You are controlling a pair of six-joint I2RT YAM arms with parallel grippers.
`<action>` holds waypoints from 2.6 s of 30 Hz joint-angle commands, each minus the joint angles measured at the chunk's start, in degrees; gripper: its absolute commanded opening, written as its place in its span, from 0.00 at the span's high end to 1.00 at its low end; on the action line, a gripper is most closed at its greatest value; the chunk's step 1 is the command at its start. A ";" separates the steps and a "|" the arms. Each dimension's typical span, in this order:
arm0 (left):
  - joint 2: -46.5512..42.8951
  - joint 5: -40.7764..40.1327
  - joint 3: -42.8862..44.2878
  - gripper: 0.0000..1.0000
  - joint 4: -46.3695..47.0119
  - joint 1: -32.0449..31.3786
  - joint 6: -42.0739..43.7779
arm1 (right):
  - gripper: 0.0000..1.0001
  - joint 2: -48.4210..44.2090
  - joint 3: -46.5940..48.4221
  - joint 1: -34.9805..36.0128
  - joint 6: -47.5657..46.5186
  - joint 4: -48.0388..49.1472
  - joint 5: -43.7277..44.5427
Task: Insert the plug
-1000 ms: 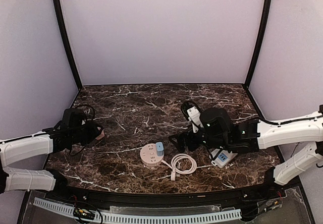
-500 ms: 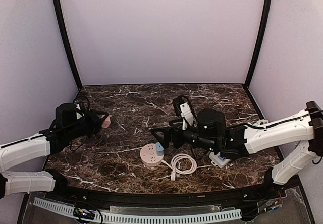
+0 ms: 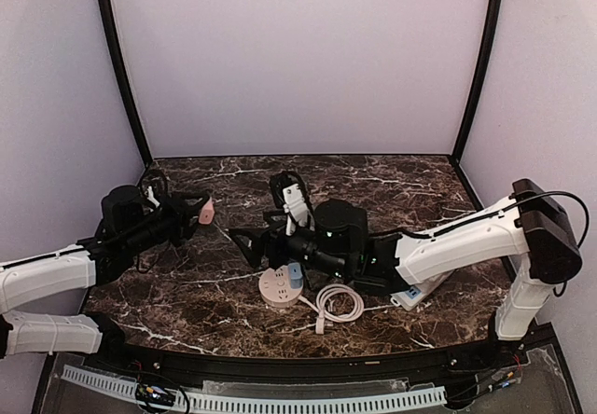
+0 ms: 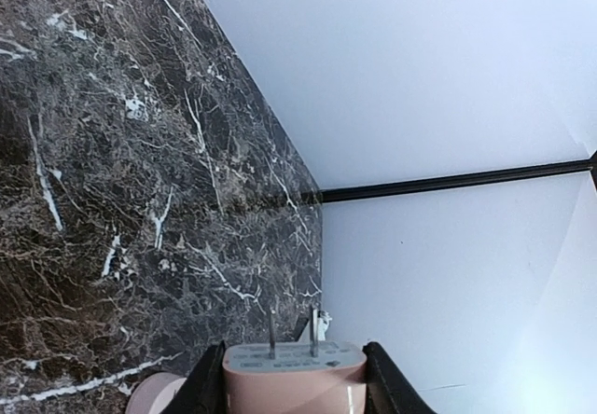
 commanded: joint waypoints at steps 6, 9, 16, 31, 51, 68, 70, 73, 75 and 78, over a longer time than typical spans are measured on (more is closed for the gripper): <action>-2.10 -6.76 0.56 0.71 6.54 -6.02 -4.76 | 0.08 6.46 6.73 2.39 -1.49 4.89 8.89; -2.26 -8.05 0.52 0.71 7.51 -7.95 -5.14 | 0.10 8.50 9.23 2.79 -1.16 4.74 11.96; -1.61 -8.40 0.94 0.72 8.85 -10.03 -5.42 | 0.14 12.21 12.65 3.10 -2.89 7.35 14.91; -0.68 -11.03 0.77 0.72 10.68 -11.83 -6.29 | 0.25 19.33 19.99 3.20 -3.94 10.13 16.57; -1.71 -11.60 -0.09 0.72 11.47 -13.00 -6.77 | 0.51 25.49 25.90 3.20 -9.82 15.18 21.74; -1.91 -12.61 -0.49 0.68 11.62 -13.58 -6.78 | 0.97 25.82 25.68 3.27 -10.53 15.91 23.29; -1.98 -12.70 -0.57 0.56 11.56 -13.58 -6.73 | 1.00 25.58 25.40 3.27 -10.67 15.82 23.21; -2.27 -12.70 -0.54 0.29 11.48 -13.58 -6.23 | 1.00 24.77 24.46 3.28 -11.01 15.80 23.09; -2.71 -12.71 -0.39 0.17 10.78 -13.58 -5.60 | 1.00 23.73 23.42 3.28 -11.28 15.82 23.02; -4.00 -13.26 -0.14 0.04 8.32 -13.60 -4.66 | 1.00 21.76 21.39 3.28 -11.94 15.82 22.94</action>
